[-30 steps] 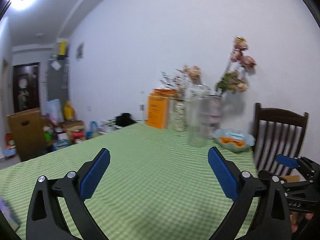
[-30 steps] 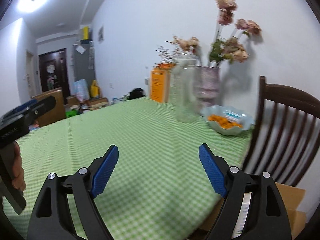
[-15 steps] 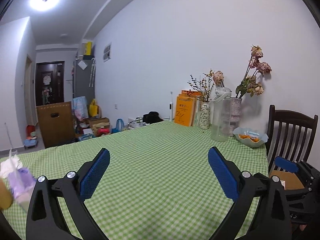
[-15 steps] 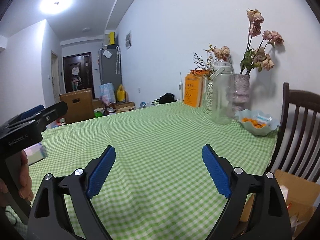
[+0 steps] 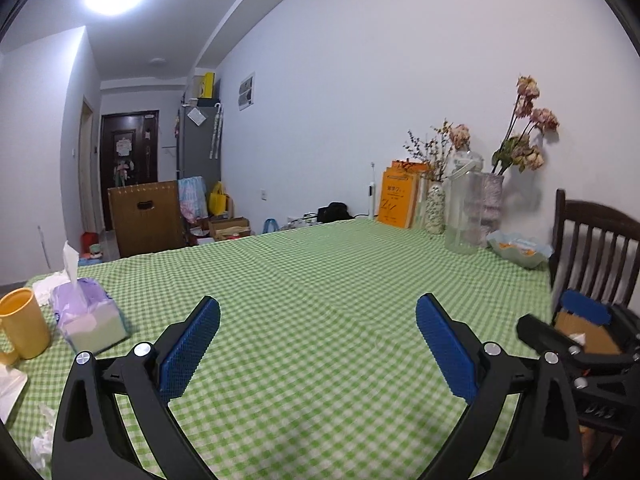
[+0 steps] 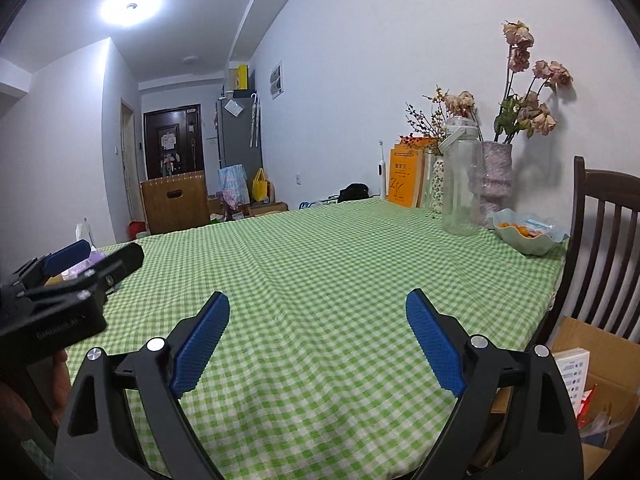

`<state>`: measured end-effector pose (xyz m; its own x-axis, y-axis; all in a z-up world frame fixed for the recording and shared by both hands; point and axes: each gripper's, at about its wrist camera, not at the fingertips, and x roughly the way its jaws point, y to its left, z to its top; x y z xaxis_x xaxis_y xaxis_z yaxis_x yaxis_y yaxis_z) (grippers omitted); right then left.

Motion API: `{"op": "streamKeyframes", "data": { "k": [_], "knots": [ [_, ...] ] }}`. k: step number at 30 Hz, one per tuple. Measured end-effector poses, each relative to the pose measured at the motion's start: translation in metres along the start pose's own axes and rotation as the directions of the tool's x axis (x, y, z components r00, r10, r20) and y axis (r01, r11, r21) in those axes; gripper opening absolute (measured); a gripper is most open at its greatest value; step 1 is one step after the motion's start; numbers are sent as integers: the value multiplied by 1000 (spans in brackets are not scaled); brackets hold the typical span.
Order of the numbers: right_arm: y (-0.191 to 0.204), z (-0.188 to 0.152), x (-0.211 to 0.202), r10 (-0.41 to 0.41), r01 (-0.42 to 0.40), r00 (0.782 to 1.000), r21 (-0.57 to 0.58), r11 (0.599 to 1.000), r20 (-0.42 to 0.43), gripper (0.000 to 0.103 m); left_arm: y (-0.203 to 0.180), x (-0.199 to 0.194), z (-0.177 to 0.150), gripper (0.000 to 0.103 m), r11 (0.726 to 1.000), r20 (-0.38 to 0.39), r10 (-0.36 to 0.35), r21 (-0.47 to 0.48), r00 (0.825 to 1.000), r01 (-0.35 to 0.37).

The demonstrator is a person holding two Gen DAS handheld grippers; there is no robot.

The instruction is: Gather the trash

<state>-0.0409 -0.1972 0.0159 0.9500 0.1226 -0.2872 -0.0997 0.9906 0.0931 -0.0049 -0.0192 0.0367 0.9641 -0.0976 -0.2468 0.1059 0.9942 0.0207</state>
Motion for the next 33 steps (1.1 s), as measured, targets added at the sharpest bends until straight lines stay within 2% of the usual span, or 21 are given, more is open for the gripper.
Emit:
{"op": "streamKeyframes", "data": {
  "k": [6, 12, 15, 27, 33],
  "knots": [
    [4, -10, 2, 2, -2, 1000, 17, 1000, -13, 86, 9, 7, -14, 95, 999, -35, 22, -47, 999, -24],
    [3, -18, 5, -9, 9, 1000, 17, 1000, -28, 86, 6, 7, -24, 95, 998, -50, 53, -16, 997, -54],
    [0, -21, 4, -15, 16, 999, 23, 1000, -30, 86, 8, 10, -26, 95, 997, -65, 66, -29, 996, -68],
    [-2, -26, 4, -26, 27, 999, 24, 999, -40, 86, 7, 11, -26, 95, 999, -74, 30, -17, 997, -32],
    [3, -28, 4, -37, 37, 999, 7, 999, -37, 86, 7, 4, -27, 95, 999, -39, 30, -15, 999, -31]
  ]
}}
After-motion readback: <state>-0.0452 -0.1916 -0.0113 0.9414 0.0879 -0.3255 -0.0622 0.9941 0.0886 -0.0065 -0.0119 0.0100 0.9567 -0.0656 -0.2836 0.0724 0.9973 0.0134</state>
